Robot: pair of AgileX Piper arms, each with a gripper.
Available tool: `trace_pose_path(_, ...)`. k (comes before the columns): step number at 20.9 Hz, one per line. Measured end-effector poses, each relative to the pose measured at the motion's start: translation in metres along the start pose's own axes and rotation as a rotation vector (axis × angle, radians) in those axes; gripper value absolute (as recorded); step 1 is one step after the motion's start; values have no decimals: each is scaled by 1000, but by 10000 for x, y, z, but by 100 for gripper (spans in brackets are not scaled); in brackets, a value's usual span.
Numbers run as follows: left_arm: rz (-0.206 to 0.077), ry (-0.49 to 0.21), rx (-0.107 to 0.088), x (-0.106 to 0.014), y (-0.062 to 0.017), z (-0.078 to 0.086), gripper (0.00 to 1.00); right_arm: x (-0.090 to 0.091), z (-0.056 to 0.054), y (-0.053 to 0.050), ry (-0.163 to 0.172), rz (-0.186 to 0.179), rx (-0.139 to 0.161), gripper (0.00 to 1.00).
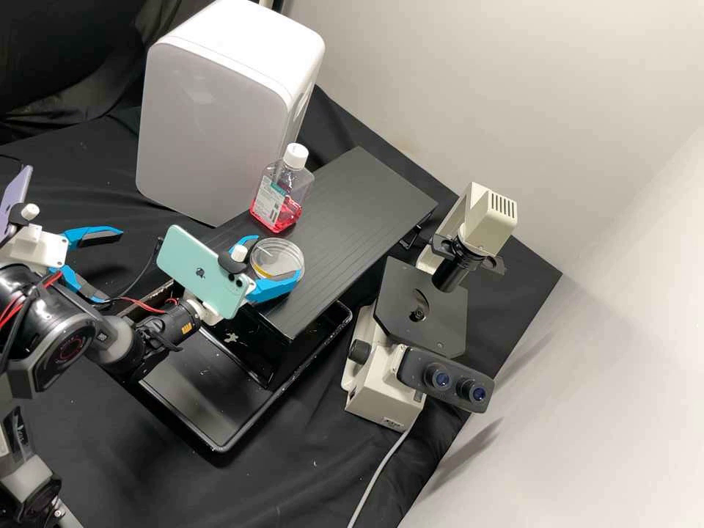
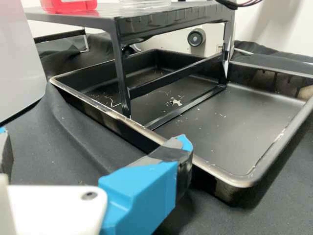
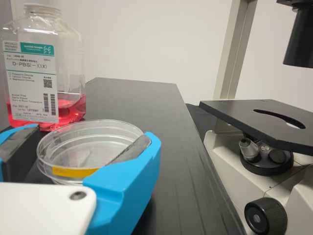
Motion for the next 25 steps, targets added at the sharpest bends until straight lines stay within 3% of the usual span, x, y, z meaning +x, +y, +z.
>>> trace_pose_path(4, 0, 0, 0, 0, 0, 0, 100, 11, 105, 59, -37, 20, -4, 0)
trace_pose_path(13, -7, 2, 0, 4, -16, -4, 100, 8, 231, 175, -83, 63, -6, 0)
trace_pose_path(24, -7, 1, 0, 4, -17, -1, 100, 8, 238, 182, -86, 65, -7, 0)
trace_pose_path(25, -7, 1, 0, 4, -17, -1, 100, 8, 238, 182, -86, 65, -7, 100)
